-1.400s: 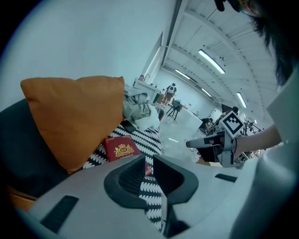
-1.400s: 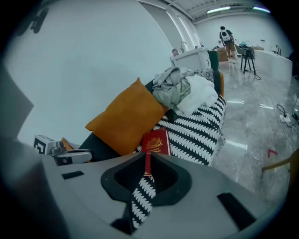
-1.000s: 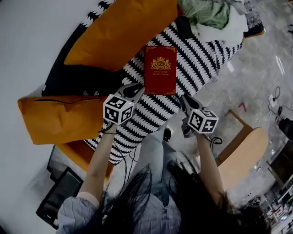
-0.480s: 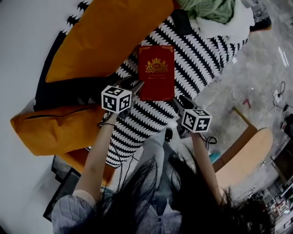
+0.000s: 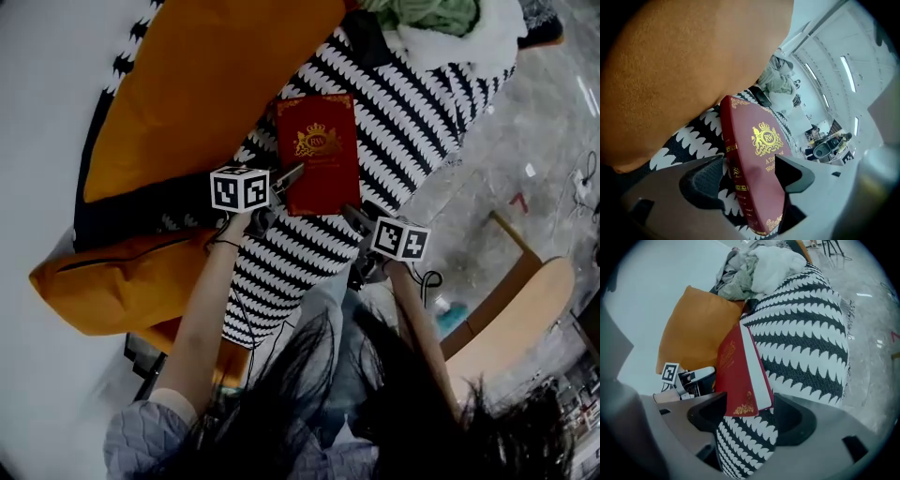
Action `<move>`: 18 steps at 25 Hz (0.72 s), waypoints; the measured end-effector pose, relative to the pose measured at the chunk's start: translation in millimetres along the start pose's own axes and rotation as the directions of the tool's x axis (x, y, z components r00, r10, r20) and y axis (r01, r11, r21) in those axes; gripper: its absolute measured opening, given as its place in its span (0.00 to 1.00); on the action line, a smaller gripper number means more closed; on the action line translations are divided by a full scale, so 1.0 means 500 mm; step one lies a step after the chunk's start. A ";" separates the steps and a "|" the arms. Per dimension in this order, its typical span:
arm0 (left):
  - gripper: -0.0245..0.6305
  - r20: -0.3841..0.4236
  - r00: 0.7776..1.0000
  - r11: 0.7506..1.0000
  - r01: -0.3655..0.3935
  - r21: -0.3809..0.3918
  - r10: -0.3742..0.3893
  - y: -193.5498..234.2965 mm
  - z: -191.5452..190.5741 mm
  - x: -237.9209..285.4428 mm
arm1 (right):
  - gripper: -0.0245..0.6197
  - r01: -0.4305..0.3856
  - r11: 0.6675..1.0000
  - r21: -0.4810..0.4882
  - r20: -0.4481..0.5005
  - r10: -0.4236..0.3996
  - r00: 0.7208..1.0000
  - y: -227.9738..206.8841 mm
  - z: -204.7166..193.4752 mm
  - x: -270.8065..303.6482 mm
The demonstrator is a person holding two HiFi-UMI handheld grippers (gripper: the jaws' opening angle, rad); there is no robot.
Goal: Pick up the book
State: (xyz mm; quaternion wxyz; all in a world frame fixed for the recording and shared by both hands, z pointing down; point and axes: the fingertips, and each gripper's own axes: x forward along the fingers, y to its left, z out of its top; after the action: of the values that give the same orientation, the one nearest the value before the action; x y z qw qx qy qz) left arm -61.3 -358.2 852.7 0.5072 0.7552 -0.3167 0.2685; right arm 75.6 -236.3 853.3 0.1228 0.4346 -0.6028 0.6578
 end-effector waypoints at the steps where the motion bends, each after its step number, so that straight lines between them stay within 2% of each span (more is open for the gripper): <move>1: 0.55 -0.003 1.000 1.000 0.005 -0.014 -0.005 0.004 0.003 0.005 | 0.49 0.001 1.000 0.022 0.003 -0.001 1.000 -0.004 0.006 0.006; 4: 0.55 -0.027 1.000 0.999 0.000 -0.032 -0.001 0.012 0.010 0.016 | 0.50 -0.003 0.998 0.063 -0.009 0.004 1.000 -0.008 0.021 0.018; 8: 0.56 -0.072 0.997 0.999 -0.002 -0.037 -0.001 0.015 0.002 0.027 | 0.51 0.018 0.997 0.069 -0.058 -0.014 0.998 -0.014 0.017 0.041; 13: 0.57 -0.072 0.989 0.986 0.119 -0.113 -0.128 0.011 -0.017 0.053 | 0.52 0.010 0.997 0.077 -0.033 -0.008 0.999 -0.021 0.014 0.064; 17: 0.57 -0.051 0.986 0.976 0.150 -0.157 -0.160 -0.001 -0.021 0.057 | 0.52 0.004 0.999 0.045 -0.057 -0.001 0.998 -0.019 0.012 0.059; 18: 0.57 -0.046 0.986 0.975 0.151 -0.166 -0.161 -0.004 -0.019 0.060 | 0.48 0.012 1.000 0.023 -0.066 -0.010 0.998 -0.016 0.014 0.057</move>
State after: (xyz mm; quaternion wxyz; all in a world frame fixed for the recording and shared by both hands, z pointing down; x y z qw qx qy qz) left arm -41.0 -354.8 876.6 0.5955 0.7258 -0.2620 0.2235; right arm 67.2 -250.9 878.3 0.1412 0.4173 -0.5884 0.6780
